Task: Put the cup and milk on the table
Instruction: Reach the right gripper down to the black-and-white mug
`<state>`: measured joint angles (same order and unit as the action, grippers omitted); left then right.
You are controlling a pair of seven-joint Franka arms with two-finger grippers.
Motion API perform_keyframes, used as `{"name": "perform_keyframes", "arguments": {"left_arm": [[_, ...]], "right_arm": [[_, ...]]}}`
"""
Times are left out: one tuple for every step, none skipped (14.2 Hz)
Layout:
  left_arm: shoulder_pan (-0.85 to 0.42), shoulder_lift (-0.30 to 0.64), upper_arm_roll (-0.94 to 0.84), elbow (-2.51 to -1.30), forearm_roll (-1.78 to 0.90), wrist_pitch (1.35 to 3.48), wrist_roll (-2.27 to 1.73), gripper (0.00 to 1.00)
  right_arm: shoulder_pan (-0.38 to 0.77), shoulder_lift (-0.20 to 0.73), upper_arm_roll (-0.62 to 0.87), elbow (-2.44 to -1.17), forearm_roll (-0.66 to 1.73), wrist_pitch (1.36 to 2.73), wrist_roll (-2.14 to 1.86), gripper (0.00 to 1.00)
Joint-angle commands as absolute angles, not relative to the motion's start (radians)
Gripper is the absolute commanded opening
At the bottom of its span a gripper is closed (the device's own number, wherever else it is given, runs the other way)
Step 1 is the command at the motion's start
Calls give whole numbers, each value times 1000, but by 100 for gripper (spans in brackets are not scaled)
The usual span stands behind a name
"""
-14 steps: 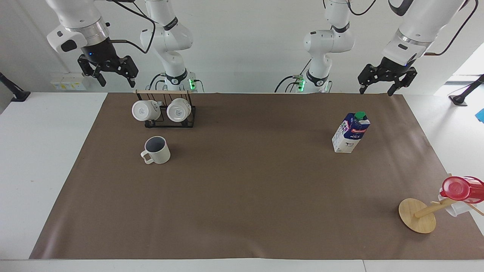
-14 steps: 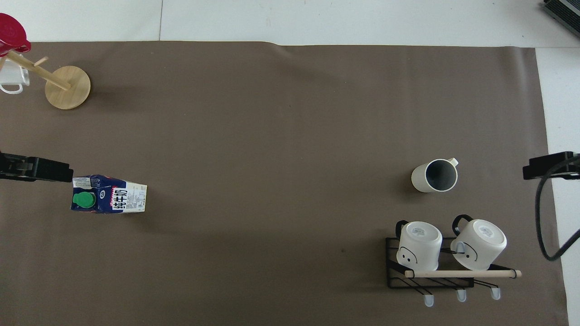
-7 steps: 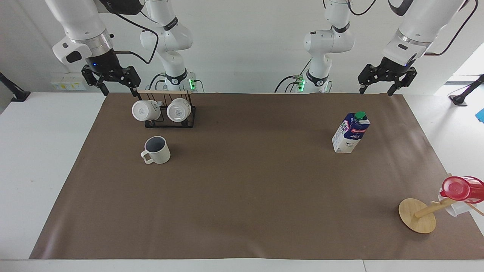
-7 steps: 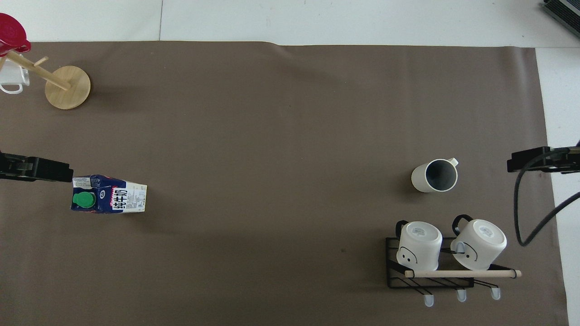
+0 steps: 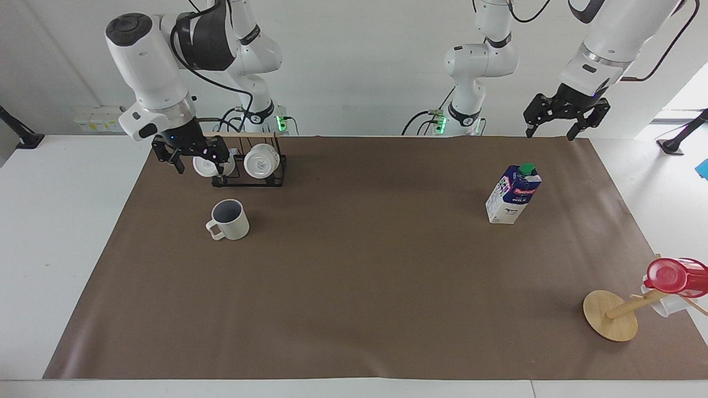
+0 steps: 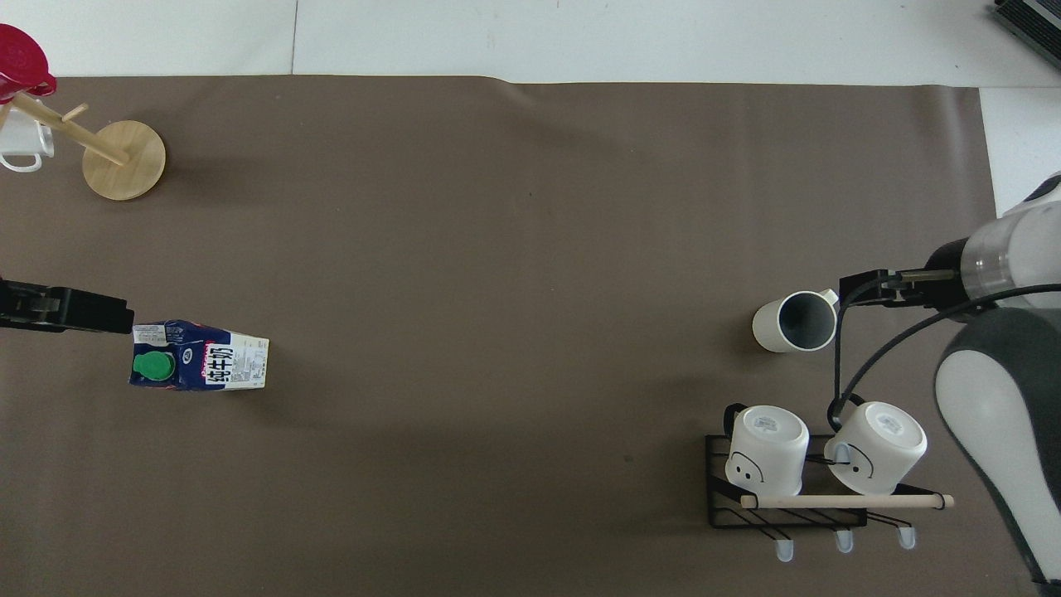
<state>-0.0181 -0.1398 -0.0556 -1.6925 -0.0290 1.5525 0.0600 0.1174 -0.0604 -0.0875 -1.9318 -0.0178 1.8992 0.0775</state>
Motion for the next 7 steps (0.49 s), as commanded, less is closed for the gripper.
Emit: {"name": "perform_keyframes", "arguments": {"left_arm": [[-18,-138,-51,-1671,-32,1528,55,100],[-20,-138,-51,-1671,-32,1528,57,100],[-20,-138,-51,-1671,-32,1528,55,100],[-20,-138,-51,-1671,-32,1528,55,100],[-20,-138,-51,-1671,-32,1528,55,100],[-20,-138,-51,-1671,-32,1528,55,100],[-20,-138,-51,-1671,-32,1528,55,100]], "right_arm": [[144,-19,-86,-2009,-18,2020,139,100],[150,1,-86,-2026,-18,2055,147,100],[153,18,-86,-2042,-18,2084,155,100],[153,35,-86,-2051,-18,2106,159,100],[152,60,-86,-2054,-17,2117,167,100],[152,78,-86,-2068,-17,2134,170,100],[152,80,-86,-2095,-17,2166,170,100]]}}
